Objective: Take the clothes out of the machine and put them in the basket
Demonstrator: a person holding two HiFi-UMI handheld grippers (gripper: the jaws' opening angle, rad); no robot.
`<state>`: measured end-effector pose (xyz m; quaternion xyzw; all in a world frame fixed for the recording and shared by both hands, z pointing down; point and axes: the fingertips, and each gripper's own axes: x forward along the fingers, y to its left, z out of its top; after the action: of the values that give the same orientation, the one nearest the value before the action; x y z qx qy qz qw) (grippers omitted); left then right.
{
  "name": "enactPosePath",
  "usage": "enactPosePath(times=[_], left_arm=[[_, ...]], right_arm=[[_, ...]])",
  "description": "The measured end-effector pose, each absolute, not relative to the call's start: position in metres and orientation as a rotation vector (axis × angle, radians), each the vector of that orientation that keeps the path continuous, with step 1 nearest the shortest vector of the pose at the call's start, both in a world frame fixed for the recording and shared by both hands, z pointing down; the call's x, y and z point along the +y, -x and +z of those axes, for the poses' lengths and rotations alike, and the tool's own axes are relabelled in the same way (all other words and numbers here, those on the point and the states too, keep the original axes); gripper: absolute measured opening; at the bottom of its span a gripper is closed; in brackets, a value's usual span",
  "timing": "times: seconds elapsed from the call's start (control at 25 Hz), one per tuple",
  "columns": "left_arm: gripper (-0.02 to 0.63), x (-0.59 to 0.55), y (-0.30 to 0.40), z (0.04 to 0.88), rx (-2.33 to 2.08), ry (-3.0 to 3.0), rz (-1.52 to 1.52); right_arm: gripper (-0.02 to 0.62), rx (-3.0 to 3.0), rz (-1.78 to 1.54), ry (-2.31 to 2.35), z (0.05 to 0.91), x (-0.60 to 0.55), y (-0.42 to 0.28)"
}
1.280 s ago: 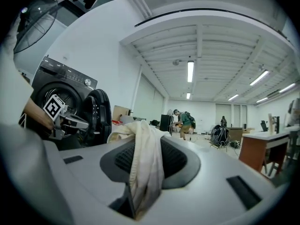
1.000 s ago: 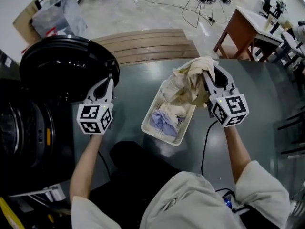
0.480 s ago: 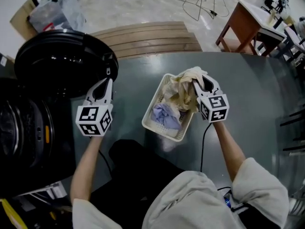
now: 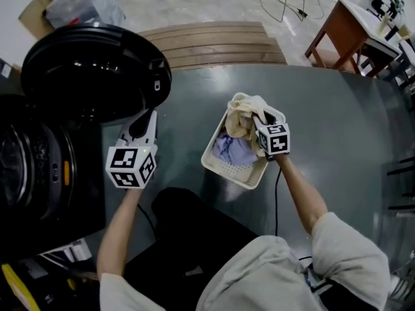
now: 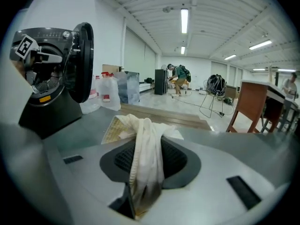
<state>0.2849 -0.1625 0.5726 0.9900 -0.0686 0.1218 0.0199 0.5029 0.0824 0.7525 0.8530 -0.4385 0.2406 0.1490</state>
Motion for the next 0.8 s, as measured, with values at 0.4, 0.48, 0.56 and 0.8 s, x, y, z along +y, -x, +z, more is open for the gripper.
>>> enactPosePath(times=[0.4, 0.48, 0.56, 0.8], left_arm=[[0.020, -0.174, -0.267, 0.582, -0.269, -3.056, 0.407], [0.020, -0.175, -0.267, 0.582, -0.271, -3.055, 0.405], [0.020, -0.174, -0.268, 0.582, -0.267, -3.059, 0.406], [0.020, -0.174, -0.270, 0.575, -0.271, -3.061, 0.389]], right_arm=[[0.127, -1.144, 0.999, -2.238, 0.868, 0.091, -0.482], [0.127, -1.151, 1.025, -2.219, 0.878, 0.090, -0.478], [0.129, -1.152, 1.052, -2.212, 0.886, 0.088, -0.475], [0.139, -1.131, 1.052, -2.219, 0.891, 0.087, -0.475]])
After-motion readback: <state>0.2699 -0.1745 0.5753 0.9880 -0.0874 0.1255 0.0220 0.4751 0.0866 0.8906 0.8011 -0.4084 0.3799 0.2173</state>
